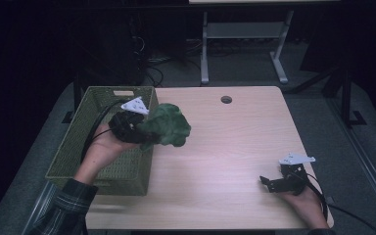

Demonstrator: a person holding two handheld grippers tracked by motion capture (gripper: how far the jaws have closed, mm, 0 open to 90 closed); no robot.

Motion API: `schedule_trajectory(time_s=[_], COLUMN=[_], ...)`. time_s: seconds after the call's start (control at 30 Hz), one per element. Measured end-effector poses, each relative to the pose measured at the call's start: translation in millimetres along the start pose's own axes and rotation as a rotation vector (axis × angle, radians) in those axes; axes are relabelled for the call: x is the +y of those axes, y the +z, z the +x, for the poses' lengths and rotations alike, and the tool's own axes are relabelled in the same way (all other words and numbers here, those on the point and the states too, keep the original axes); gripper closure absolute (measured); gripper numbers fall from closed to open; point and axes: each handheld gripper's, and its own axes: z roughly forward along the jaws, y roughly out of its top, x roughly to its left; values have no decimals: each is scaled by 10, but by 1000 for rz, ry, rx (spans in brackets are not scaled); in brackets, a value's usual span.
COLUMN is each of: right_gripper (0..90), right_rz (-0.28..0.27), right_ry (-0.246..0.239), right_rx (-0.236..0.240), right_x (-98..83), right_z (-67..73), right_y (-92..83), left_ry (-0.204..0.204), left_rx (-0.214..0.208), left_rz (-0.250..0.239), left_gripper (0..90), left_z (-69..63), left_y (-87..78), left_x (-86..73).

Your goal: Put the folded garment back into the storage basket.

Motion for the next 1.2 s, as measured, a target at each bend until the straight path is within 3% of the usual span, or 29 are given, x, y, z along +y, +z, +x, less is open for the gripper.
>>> schedule_trajectory(time_s=[0.47,0.77,0.97,1.2], right_gripper=[19,19,19,19], right_rz=[-4,-3,-4,-3], right_ry=[-3,-3,-4,-2], right_rx=[-3,-3,-3,-2], right_x=[0,0,0,1], right_z=[-2,-1,-2,-1], right_y=[3,2,3,2], left_ry=[-111,-195,-232,-235], left_rx=[126,194,203,193], left_rz=[-30,10,35,98], left_gripper=[668,668,668,667], left_z=[369,622,766,881], left_y=[-339,-206,-69,92], left_x=[-417,-841,-1120,-1308])
